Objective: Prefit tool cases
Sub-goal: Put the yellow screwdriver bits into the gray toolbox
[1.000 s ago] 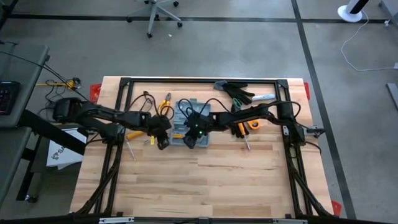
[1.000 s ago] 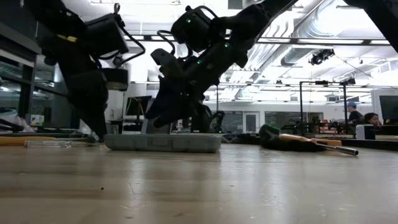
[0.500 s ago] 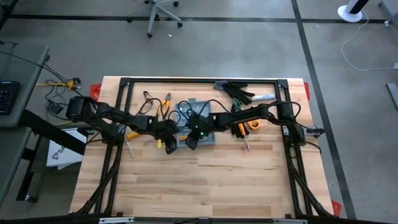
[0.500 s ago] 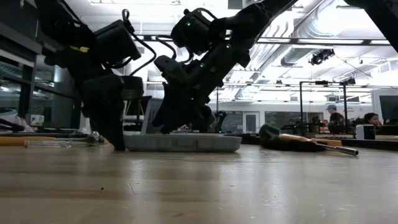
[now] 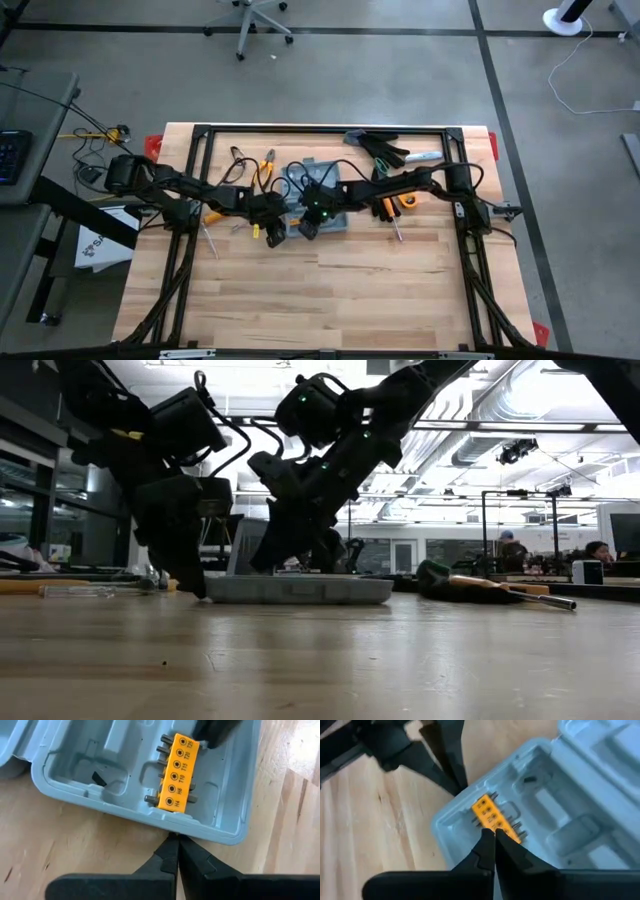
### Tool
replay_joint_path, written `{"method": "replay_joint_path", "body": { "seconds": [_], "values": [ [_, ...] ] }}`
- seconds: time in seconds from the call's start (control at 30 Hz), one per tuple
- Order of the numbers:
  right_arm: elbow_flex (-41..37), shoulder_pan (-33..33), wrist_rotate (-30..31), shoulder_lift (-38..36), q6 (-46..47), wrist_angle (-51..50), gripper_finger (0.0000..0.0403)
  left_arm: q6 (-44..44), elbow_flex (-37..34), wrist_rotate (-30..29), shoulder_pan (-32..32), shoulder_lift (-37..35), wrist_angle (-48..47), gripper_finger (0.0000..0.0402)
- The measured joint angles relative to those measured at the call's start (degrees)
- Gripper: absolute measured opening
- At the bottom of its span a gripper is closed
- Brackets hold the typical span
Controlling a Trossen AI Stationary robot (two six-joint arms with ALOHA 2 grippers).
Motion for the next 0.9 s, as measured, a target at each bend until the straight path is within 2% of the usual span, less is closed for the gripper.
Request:
{"method": "replay_joint_path", "body": {
  "seconds": [0.5,0.9],
  "values": [
    [0.0,-1.6,-0.6,0.4,-0.8,1.6,0.0,0.2,0.0,-0.6,0.0,0.0,0.6,0.0],
    [0.4,-0.8,-2.0,4.3,2.1,2.2,0.0,0.2,0.0,-0.7,0.0,0.0,0.1,0.0]
  ]
}}
